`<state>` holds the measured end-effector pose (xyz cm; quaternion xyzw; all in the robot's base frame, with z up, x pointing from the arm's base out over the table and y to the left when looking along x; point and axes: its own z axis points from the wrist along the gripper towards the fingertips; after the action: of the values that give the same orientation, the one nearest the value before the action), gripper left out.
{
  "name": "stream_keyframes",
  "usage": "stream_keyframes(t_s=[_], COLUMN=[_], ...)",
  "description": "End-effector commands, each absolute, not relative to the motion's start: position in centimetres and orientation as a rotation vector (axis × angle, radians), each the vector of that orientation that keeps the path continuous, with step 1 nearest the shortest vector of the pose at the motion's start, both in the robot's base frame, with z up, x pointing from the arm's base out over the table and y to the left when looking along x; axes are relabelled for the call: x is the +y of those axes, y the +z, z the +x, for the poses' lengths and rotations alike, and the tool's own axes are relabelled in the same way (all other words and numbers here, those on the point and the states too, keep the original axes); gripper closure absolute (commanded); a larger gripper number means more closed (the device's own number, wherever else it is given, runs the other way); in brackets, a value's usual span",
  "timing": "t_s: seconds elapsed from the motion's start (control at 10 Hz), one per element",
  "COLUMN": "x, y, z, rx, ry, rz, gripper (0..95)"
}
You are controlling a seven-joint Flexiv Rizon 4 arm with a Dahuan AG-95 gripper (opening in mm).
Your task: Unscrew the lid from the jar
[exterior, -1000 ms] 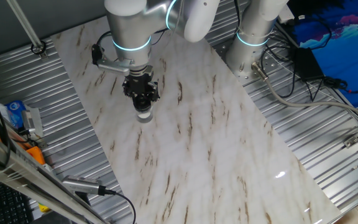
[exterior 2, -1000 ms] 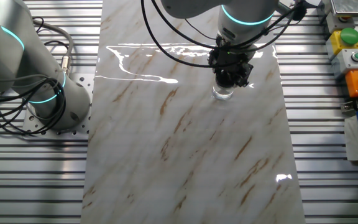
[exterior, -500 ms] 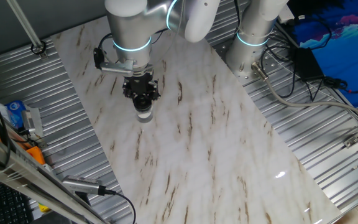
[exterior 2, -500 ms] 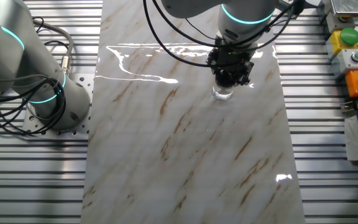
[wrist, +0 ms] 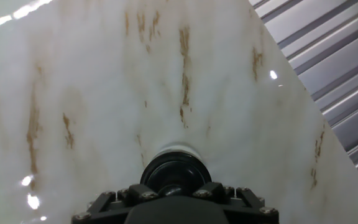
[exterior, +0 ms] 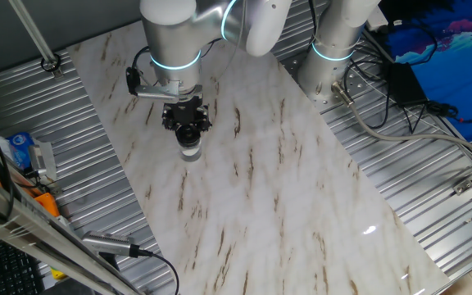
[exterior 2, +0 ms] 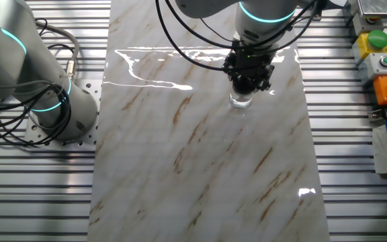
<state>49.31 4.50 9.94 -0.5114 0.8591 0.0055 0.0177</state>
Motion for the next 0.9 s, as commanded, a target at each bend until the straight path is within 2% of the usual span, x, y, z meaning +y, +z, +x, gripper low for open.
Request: stream_keyframes(t_s=[0.1, 0.9], x=[4.47, 4.47], y=[9.97, 9.97], z=[49.28, 49.28], rx=[2.640, 2.512], ry=[0.005, -0.019], rz=[-1.646, -1.848], gripper=[95.0, 95.0])
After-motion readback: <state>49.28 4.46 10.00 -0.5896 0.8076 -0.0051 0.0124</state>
